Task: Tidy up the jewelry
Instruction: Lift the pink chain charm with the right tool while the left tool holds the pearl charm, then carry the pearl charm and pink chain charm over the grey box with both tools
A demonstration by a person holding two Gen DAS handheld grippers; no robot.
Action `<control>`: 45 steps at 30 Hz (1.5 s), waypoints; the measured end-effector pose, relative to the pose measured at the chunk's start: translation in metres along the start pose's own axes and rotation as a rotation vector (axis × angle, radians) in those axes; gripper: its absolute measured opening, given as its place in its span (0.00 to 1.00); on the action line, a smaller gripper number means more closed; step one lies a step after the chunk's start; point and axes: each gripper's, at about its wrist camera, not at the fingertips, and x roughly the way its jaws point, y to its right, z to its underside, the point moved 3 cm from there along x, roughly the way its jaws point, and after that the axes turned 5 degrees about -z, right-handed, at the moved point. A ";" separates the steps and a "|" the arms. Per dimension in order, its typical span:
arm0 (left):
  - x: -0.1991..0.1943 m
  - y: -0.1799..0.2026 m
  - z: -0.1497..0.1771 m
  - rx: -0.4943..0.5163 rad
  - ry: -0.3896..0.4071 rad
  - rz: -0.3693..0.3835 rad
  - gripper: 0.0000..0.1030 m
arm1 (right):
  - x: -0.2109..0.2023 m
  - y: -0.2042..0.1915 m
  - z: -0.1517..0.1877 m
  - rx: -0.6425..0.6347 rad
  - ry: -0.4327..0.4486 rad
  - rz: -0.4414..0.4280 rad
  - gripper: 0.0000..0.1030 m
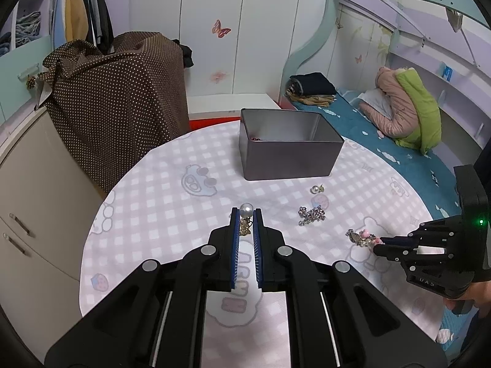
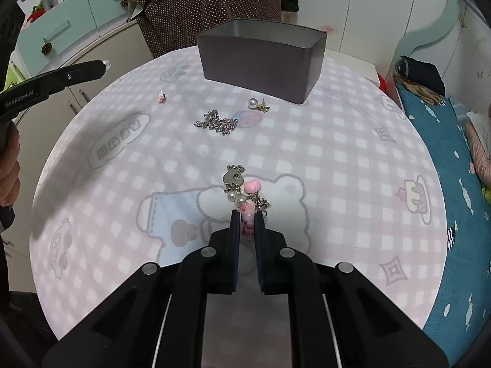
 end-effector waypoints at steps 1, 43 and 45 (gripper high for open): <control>0.000 0.000 0.001 0.001 -0.001 0.000 0.09 | 0.001 0.000 -0.001 -0.001 0.004 0.004 0.09; 0.000 -0.007 0.011 -0.018 -0.018 -0.003 0.09 | -0.006 -0.003 -0.015 -0.010 0.077 -0.121 0.07; -0.001 -0.007 0.010 -0.014 -0.014 -0.005 0.09 | -0.019 0.007 -0.020 0.053 0.119 -0.181 0.07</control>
